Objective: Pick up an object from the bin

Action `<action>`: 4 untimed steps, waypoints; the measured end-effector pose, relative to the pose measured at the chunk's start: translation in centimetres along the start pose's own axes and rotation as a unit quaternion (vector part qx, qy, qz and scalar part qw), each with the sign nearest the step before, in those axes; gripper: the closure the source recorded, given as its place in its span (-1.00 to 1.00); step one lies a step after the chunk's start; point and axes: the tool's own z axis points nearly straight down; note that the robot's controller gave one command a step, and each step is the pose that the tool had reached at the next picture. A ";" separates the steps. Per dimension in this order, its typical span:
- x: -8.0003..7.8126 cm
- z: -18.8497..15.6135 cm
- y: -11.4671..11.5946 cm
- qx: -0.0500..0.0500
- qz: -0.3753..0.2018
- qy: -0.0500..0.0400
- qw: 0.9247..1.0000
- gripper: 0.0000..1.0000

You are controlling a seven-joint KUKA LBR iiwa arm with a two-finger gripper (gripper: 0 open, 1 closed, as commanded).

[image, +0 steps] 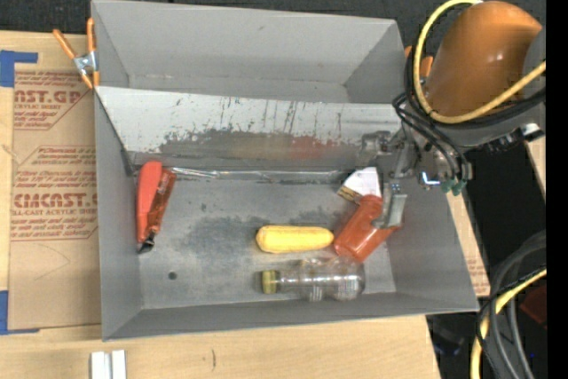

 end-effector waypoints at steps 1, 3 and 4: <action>0.1 6.0 3.0 0.000 -0.005 -0.002 1.000 -1.00; 1.9 9.7 8.6 -0.001 -0.077 -0.001 0.997 -1.00; 2.2 13.8 8.3 0.000 -0.028 -0.002 1.000 -1.00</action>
Offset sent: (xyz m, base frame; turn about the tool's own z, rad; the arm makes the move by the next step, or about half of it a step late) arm -0.0111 0.1047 -0.0822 -0.3243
